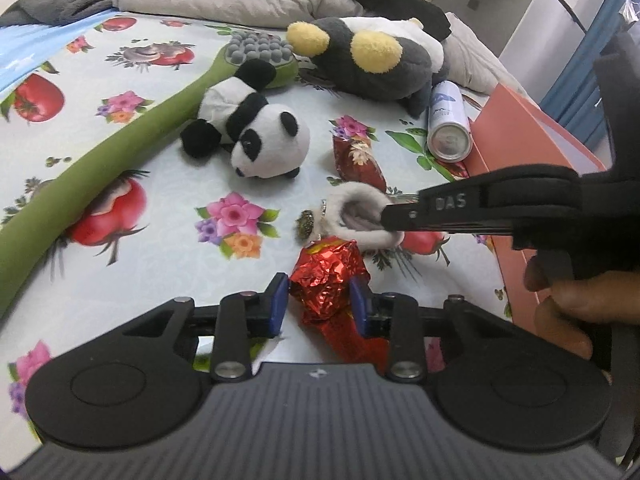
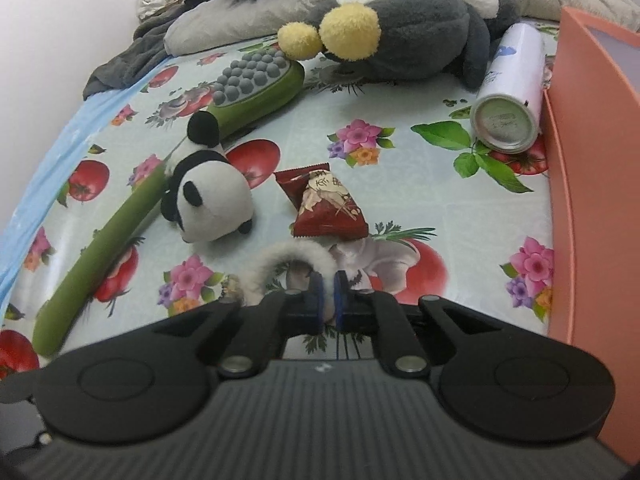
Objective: Organize soft objects
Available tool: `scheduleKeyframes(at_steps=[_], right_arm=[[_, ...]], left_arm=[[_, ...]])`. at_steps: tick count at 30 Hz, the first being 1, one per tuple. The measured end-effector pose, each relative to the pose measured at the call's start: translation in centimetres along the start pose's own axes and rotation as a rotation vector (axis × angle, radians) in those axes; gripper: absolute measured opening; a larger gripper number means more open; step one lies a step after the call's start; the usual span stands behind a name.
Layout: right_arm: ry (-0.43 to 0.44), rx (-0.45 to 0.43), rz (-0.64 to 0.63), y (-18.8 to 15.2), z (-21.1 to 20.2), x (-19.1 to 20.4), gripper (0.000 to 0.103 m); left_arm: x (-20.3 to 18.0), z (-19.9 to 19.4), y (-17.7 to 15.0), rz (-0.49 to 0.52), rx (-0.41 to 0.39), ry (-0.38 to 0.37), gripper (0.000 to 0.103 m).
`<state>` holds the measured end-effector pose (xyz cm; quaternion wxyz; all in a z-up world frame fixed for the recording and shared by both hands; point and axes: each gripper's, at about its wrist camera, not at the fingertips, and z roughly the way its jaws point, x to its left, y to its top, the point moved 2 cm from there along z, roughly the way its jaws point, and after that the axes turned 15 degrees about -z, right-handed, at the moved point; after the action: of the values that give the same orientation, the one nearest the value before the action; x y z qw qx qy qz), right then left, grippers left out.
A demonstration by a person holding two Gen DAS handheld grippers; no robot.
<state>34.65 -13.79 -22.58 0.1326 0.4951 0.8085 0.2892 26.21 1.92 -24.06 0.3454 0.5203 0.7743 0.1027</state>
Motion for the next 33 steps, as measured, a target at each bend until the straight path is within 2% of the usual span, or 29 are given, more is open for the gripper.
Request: scheduleKeyframes(at_steps=[5,6,15,16,26,29,33], right_arm=[[-0.014,-0.006,-0.012,-0.7,-1.5,0.5,0.009],[-0.016,-0.008,-0.014,-0.9,-1.8,0.7,0.009],[-0.016,-0.003,-0.025,-3.8,-5.0,2.4,0.009],[-0.013,0.0,-0.02,-4.1,-5.3,2.5,0.009],[0.02,0.05,0.036,-8.5,-8.2,4.2,0.009],[0.031,0.054,0.032,-9.3,-8.8,4.5,0.011],[0.031,0.045,0.023,-9.8,-9.3,4.3,0.015]], left_arm=[[1.1,-1.9,-0.4,-0.015,-0.018,0.021,0.036],[1.4,-2.4,-0.5,-0.02,-0.02,0.023,0.032],[3.3,-6.2,-2.0,-0.042,-0.036,0.042,0.031],[3.5,-6.5,-2.2,-0.042,-0.034,0.045,0.028],[5.1,-8.8,-4.0,-0.045,0.003,0.05,0.028],[5.4,-8.9,-4.1,-0.05,0.006,0.051,0.03],[5.6,-8.8,-4.1,-0.047,0.01,0.071,0.041]])
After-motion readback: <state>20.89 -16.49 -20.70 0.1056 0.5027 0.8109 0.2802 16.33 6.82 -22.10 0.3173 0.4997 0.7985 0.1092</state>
